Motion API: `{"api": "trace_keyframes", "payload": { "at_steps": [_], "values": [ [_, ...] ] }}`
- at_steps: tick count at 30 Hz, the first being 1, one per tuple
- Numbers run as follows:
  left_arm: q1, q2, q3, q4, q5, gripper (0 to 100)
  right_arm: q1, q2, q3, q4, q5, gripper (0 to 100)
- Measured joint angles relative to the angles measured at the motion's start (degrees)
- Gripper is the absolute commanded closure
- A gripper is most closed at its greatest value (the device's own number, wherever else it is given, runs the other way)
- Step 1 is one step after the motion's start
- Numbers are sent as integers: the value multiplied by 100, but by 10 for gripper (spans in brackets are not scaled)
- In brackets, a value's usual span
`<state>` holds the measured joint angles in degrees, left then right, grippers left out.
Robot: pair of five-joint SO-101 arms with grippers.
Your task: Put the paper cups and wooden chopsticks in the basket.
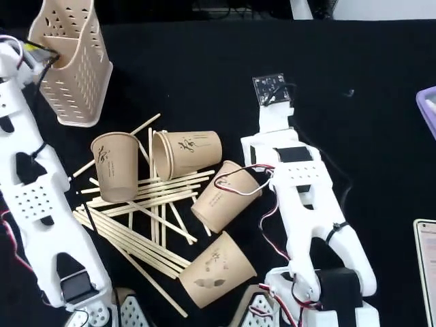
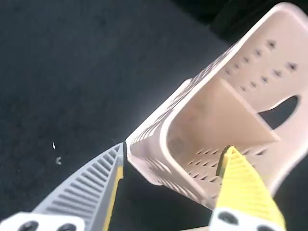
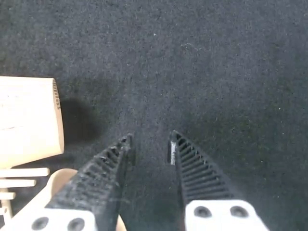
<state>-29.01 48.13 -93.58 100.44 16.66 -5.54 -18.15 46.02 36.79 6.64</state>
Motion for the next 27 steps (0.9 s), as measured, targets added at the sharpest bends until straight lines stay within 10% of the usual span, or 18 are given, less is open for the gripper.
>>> {"api": "trace_keyframes", "payload": {
  "at_steps": [6,18,27],
  "values": [
    [18,158,185,-44,-53,988,0,0,0,0,0,879],
    [1125,-519,1407,26,-1925,965,0,0,0,0,0,879],
    [1556,-589,1442,35,-2523,709,0,0,0,0,0,879]
  ]
}}
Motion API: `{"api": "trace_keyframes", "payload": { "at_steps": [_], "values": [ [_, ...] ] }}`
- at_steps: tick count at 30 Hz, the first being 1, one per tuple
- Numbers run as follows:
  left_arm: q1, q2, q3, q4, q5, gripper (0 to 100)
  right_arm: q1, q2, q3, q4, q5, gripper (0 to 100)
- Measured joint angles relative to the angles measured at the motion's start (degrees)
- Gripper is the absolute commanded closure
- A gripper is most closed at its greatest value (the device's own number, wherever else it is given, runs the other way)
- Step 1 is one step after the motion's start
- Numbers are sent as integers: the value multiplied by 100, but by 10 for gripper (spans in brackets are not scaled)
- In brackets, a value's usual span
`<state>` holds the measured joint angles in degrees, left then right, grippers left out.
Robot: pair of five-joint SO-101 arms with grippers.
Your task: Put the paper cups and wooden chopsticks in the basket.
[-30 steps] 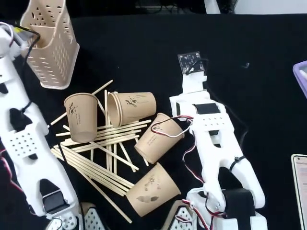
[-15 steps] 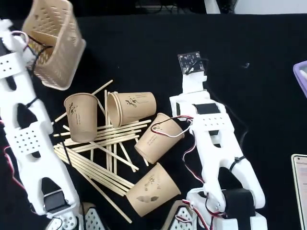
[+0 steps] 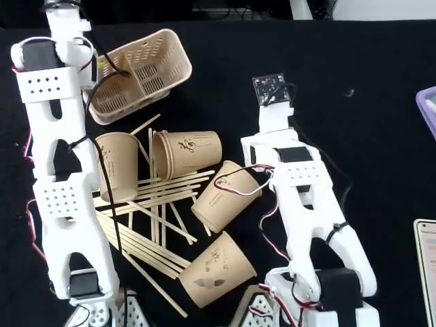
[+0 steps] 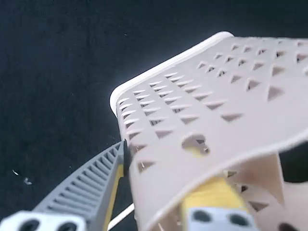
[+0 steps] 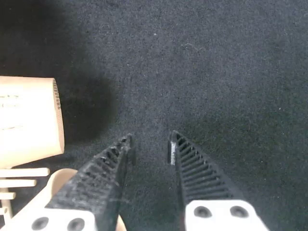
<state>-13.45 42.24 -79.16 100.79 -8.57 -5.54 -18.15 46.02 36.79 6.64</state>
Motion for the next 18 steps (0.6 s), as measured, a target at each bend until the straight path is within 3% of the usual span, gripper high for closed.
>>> {"api": "trace_keyframes", "payload": {
  "at_steps": [6,11,18],
  "values": [
    [0,-53,70,0,492,783,0,0,0,0,0,879],
    [-255,-607,404,0,527,786,0,0,0,0,0,879],
    [-475,-1240,1925,0,387,791,0,0,0,0,0,879]
  ]
}}
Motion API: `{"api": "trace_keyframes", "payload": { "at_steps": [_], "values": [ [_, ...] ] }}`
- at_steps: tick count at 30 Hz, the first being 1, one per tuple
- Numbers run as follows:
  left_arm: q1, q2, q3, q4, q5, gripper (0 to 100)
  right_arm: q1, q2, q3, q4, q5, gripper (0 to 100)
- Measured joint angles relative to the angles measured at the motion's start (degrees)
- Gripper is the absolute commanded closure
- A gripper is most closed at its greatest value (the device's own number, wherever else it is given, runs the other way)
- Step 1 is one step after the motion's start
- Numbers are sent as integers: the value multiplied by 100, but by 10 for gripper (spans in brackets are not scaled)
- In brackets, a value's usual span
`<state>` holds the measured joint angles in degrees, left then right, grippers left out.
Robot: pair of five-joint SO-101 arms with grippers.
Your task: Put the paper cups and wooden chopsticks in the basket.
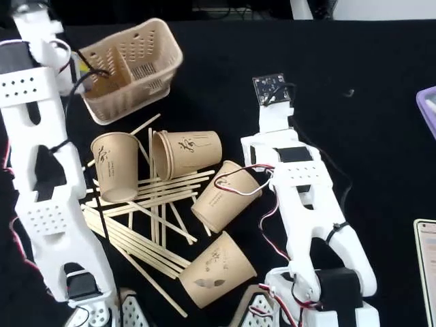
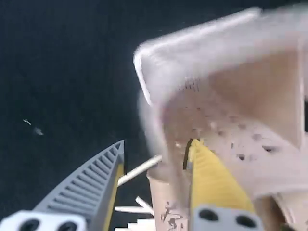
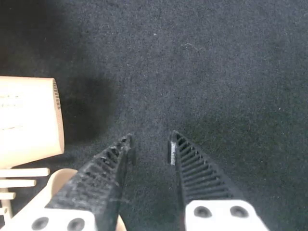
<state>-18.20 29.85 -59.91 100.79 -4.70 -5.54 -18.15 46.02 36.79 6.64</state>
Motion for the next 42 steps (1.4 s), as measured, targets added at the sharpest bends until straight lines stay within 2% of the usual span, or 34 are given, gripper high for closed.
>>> {"api": "trace_keyframes", "payload": {
  "at_steps": [4,7,9,11,22,29,40,42],
  "values": [
    [18,9,782,-290,-26,820,0,0,0,0,0,879],
    [18,0,818,-484,97,984,0,0,0,0,0,879],
    [18,9,818,-536,141,948,0,0,0,0,0,879],
    [97,9,747,-527,167,976,0,0,0,0,0,879],
    [527,9,176,-53,193,971,0,0,0,0,0,879],
    [598,0,651,-35,290,971,0,0,0,0,0,879],
    [1222,-580,1257,-35,457,970,0,0,0,0,0,879],
    [1160,-607,1310,-35,457,934,0,0,0,0,0,879]
  ]
}}
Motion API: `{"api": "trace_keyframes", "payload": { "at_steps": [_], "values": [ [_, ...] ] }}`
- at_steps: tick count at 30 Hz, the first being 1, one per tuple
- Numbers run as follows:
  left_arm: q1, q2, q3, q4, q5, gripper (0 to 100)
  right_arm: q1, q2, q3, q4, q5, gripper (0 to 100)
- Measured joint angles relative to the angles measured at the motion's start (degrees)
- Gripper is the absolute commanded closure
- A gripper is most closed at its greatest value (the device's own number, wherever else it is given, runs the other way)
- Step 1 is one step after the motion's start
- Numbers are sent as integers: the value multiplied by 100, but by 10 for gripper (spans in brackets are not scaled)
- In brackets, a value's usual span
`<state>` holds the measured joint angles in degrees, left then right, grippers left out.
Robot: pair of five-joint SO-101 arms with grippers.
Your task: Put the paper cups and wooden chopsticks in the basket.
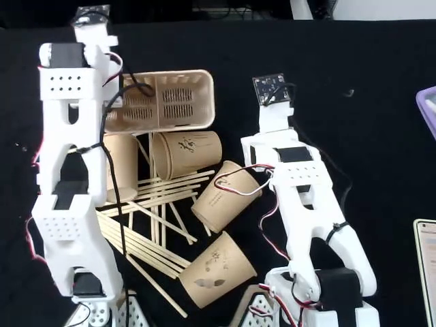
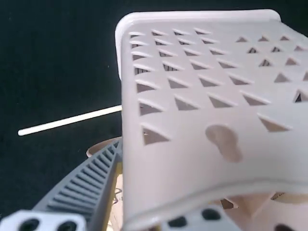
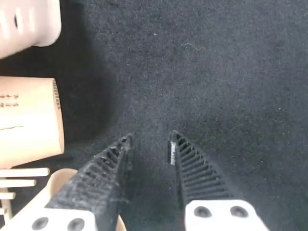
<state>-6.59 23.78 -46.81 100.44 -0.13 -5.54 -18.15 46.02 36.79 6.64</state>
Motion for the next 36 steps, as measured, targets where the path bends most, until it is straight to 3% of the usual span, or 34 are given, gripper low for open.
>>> {"api": "trace_keyframes", "payload": {
  "at_steps": [4,6,12,21,36],
  "values": [
    [-246,0,0,9,0,759,0,0,0,0,0,879],
    [-387,-9,0,-123,0,727,0,0,0,0,0,879],
    [-510,-9,-88,-369,0,727,0,0,0,0,0,879],
    [-598,-9,-1574,0,0,727,0,0,0,97,0,878],
    [-738,-879,-1257,-79,0,727,-273,-1037,422,229,0,875]
  ]
}}
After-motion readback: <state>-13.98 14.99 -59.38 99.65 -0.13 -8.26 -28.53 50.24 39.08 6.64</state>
